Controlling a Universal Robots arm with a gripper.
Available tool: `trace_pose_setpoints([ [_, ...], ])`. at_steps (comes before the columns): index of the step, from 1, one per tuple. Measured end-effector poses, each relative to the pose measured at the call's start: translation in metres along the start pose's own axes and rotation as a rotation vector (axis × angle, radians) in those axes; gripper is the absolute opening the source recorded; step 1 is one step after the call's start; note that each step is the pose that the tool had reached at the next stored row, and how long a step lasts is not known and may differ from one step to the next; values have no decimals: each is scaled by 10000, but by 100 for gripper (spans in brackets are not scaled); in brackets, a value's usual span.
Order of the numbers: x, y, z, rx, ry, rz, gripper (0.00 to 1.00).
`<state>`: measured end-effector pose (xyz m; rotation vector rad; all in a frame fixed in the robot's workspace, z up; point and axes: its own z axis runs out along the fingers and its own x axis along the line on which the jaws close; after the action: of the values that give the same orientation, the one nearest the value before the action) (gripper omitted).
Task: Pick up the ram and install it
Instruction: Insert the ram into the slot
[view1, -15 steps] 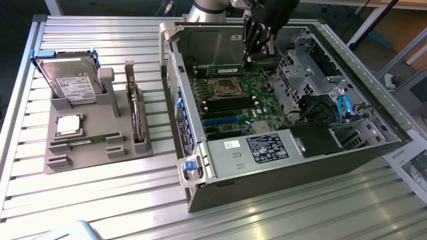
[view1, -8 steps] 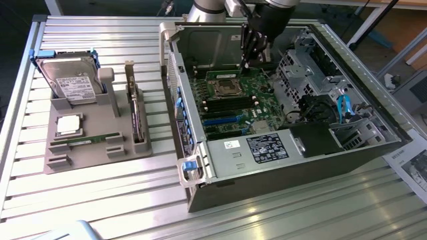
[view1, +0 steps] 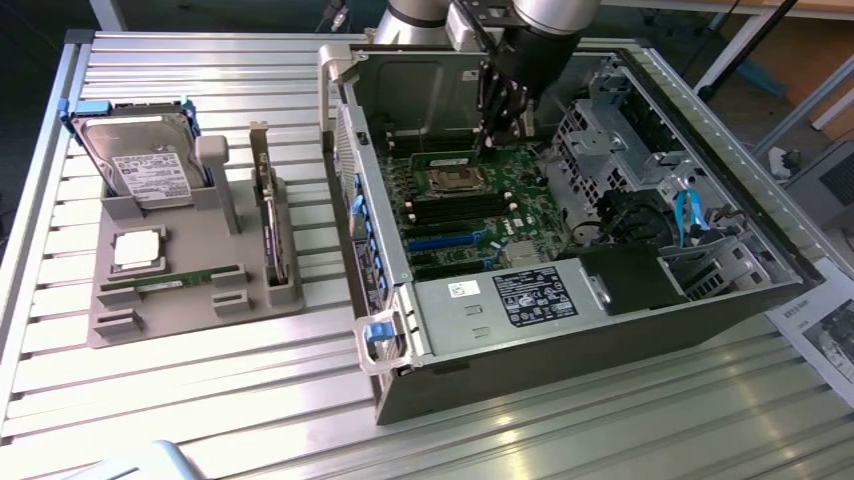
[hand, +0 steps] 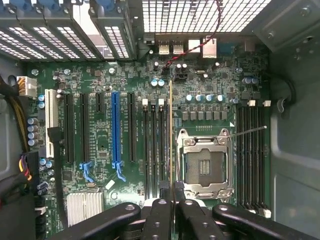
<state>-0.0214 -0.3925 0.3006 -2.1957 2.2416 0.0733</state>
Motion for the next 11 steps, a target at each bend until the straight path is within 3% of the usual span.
trace_pose_setpoints([
  [11,7,-6,206,0,0,0,12],
])
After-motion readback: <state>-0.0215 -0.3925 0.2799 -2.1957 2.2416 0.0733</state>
